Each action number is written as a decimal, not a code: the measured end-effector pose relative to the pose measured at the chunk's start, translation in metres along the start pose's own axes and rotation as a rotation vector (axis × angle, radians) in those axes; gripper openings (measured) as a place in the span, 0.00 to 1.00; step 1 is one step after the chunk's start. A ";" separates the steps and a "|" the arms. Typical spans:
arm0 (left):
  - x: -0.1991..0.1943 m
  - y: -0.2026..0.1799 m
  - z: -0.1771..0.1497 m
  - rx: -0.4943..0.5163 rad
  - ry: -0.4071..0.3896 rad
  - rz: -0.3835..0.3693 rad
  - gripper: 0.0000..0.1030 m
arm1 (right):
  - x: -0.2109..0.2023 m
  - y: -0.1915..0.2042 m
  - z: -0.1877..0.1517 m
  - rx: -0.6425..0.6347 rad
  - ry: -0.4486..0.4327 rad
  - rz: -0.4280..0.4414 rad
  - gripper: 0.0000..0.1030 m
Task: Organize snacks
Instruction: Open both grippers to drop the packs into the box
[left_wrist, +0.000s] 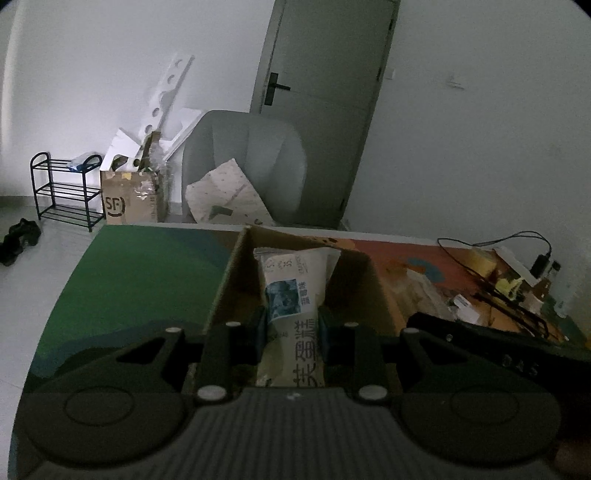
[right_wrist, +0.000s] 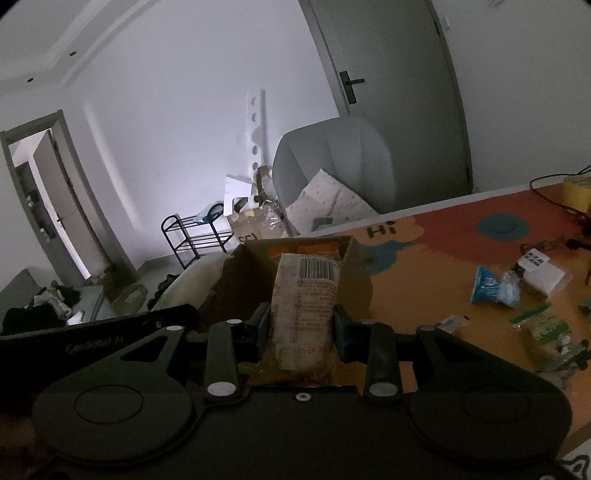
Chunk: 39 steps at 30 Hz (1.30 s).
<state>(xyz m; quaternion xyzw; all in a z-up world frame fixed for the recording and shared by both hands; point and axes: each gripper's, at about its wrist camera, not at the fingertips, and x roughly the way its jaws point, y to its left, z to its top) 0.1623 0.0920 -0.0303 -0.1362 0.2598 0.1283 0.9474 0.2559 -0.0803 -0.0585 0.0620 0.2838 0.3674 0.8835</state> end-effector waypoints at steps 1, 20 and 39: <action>0.002 0.002 0.002 -0.002 -0.001 0.001 0.26 | 0.002 0.002 0.000 -0.002 0.001 0.002 0.32; -0.002 0.028 0.010 -0.058 -0.025 0.014 0.44 | 0.020 0.025 0.000 -0.025 0.049 0.033 0.33; -0.019 0.028 -0.004 -0.056 -0.011 0.073 0.91 | 0.001 0.007 -0.001 0.003 0.045 0.032 0.53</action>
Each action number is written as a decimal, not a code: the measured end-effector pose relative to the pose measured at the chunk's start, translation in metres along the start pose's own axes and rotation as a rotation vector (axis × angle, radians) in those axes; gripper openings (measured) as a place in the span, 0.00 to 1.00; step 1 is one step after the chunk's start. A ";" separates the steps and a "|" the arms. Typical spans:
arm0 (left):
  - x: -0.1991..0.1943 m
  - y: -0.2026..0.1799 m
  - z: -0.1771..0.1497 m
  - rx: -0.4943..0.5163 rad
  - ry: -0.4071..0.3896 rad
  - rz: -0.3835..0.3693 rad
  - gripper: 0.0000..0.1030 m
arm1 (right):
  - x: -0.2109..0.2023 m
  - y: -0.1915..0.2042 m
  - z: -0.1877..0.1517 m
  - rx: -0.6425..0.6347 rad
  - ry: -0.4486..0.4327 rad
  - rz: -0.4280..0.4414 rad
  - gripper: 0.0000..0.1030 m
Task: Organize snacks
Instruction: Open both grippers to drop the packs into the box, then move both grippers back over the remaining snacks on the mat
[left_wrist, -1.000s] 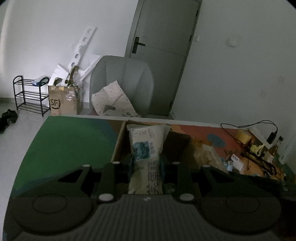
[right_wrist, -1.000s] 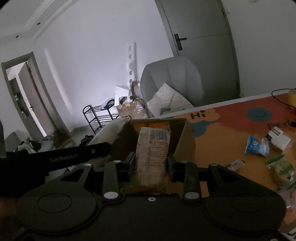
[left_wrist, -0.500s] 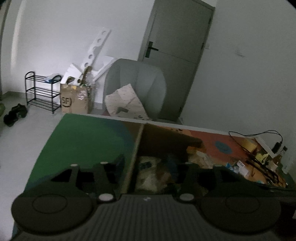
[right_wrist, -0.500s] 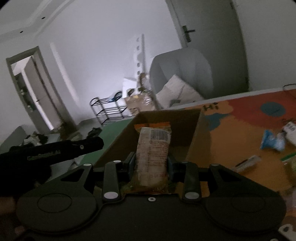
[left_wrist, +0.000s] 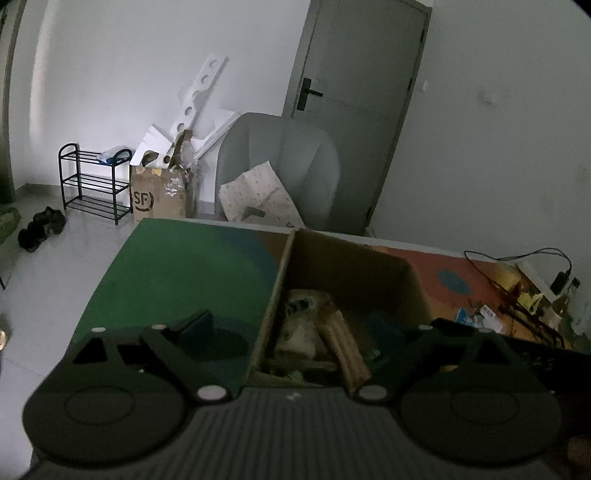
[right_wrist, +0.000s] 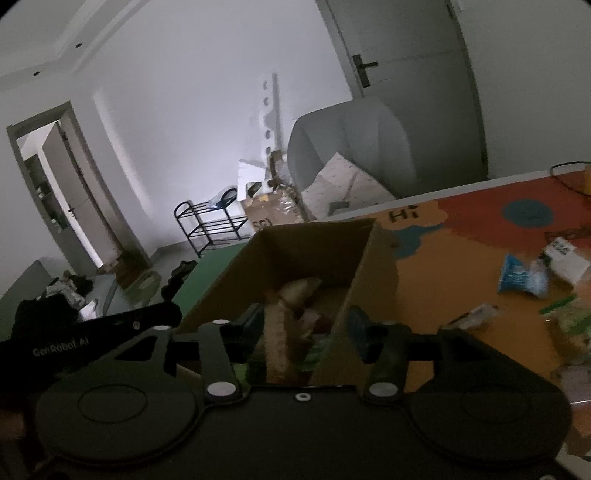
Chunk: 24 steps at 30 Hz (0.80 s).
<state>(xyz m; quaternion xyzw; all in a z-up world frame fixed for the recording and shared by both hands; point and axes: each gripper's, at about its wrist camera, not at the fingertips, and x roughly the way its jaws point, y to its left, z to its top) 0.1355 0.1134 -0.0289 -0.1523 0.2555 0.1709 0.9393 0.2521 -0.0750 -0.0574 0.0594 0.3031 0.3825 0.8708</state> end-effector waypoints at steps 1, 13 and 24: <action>-0.001 -0.001 0.000 0.003 0.000 -0.001 0.91 | -0.002 -0.003 0.000 -0.003 -0.002 -0.002 0.55; -0.012 -0.031 -0.010 0.050 -0.016 -0.024 1.00 | -0.035 -0.043 -0.002 0.013 -0.039 -0.069 0.79; -0.014 -0.068 -0.022 0.081 -0.005 -0.123 1.00 | -0.069 -0.077 -0.015 0.054 -0.056 -0.175 0.80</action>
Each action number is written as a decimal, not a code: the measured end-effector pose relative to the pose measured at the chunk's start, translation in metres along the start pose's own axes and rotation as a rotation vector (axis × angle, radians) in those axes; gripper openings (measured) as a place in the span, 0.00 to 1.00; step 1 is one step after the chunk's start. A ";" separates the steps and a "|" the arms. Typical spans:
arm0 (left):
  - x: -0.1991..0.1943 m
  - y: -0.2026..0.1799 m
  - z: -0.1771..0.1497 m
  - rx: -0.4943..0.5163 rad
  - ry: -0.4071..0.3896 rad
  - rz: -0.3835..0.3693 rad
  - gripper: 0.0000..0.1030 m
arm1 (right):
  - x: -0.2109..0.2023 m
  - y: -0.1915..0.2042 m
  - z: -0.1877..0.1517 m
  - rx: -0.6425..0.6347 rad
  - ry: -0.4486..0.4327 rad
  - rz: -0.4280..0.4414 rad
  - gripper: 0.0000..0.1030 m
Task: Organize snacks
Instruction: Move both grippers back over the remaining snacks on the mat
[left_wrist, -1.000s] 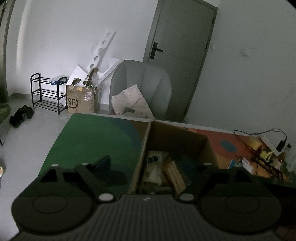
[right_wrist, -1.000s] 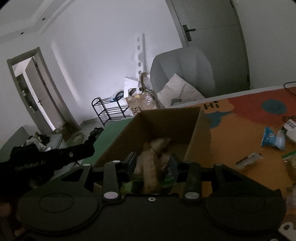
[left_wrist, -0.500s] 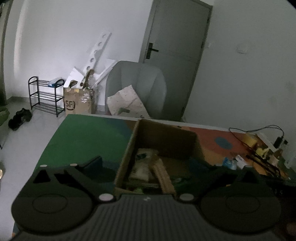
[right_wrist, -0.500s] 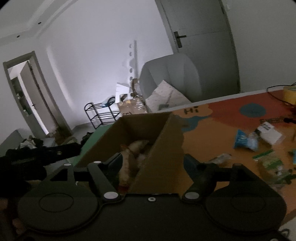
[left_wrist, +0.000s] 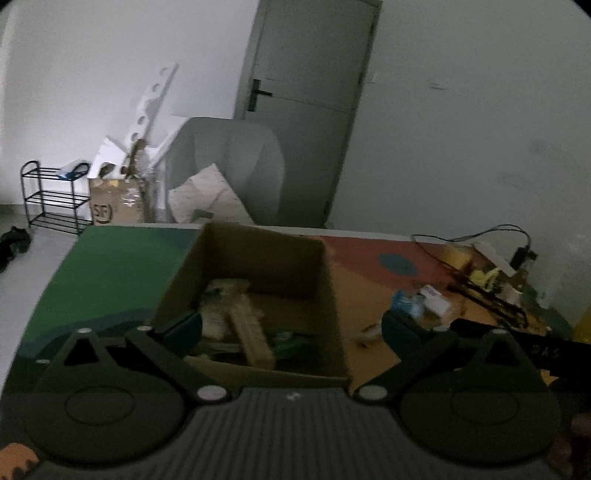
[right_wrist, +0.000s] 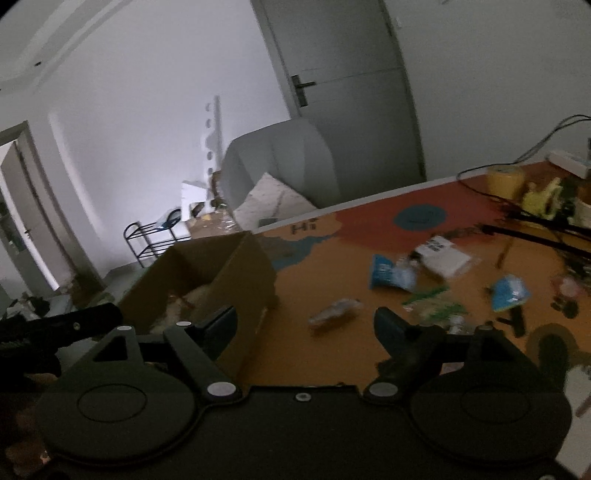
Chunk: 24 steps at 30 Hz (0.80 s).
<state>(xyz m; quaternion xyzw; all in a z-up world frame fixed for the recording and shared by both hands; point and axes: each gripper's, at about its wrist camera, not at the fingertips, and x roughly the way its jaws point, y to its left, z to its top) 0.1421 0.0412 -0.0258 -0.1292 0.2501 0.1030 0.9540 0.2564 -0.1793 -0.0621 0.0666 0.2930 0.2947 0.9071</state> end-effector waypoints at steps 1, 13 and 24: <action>0.002 -0.003 -0.001 0.001 0.004 -0.010 1.00 | -0.002 -0.003 -0.001 0.002 -0.002 -0.011 0.80; 0.014 -0.050 -0.005 0.047 0.015 -0.155 0.99 | -0.020 -0.047 -0.014 0.056 -0.005 -0.129 0.69; 0.040 -0.083 -0.007 0.063 0.056 -0.206 0.86 | -0.013 -0.072 -0.019 0.093 0.021 -0.172 0.61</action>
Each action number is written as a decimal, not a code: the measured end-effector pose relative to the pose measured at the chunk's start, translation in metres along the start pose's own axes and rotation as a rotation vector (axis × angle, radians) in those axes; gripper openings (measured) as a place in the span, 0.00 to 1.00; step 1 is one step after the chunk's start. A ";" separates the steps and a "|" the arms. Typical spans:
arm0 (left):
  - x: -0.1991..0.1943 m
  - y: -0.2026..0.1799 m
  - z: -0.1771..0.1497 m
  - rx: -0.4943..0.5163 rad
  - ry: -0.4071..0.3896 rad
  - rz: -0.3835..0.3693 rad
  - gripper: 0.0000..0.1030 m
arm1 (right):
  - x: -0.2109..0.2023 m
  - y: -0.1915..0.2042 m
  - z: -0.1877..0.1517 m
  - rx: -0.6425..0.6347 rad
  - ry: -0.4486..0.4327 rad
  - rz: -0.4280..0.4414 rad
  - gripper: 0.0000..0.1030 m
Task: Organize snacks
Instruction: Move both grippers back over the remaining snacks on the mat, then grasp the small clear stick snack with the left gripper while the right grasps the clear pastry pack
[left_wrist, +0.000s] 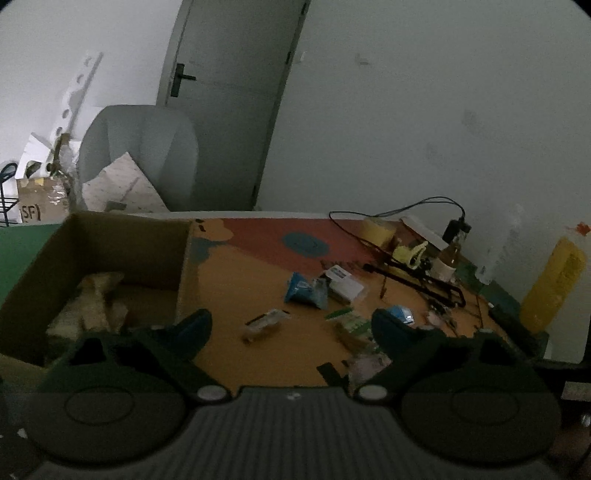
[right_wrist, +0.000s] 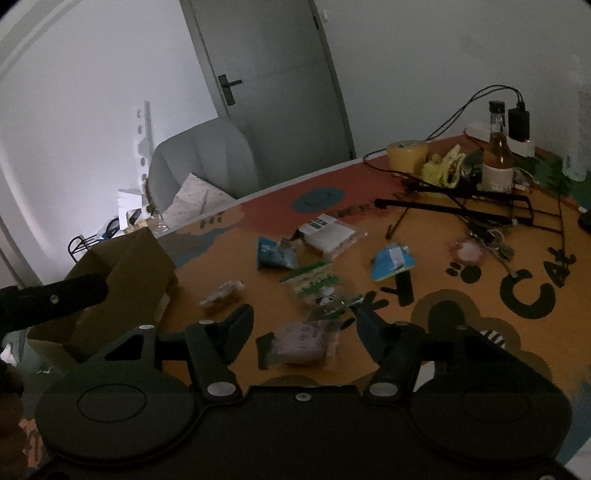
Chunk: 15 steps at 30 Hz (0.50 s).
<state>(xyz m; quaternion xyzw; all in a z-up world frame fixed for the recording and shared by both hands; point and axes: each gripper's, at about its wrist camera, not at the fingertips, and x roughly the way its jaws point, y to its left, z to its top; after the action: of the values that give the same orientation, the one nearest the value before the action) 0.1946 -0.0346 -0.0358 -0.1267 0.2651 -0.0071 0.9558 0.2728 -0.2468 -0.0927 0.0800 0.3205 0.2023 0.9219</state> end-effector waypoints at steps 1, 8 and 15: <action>0.003 -0.002 0.000 0.001 0.001 -0.005 0.85 | 0.001 -0.001 -0.001 0.001 0.001 0.000 0.61; 0.030 -0.013 -0.004 0.019 0.042 -0.002 0.66 | 0.019 -0.006 -0.007 0.022 0.039 0.000 0.61; 0.055 -0.011 -0.012 0.018 0.081 0.037 0.55 | 0.043 -0.009 -0.014 0.038 0.080 0.000 0.62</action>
<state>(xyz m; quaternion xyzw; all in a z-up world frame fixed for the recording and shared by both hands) 0.2365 -0.0528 -0.0702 -0.1126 0.3059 0.0029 0.9454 0.2980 -0.2364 -0.1302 0.0892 0.3607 0.1994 0.9067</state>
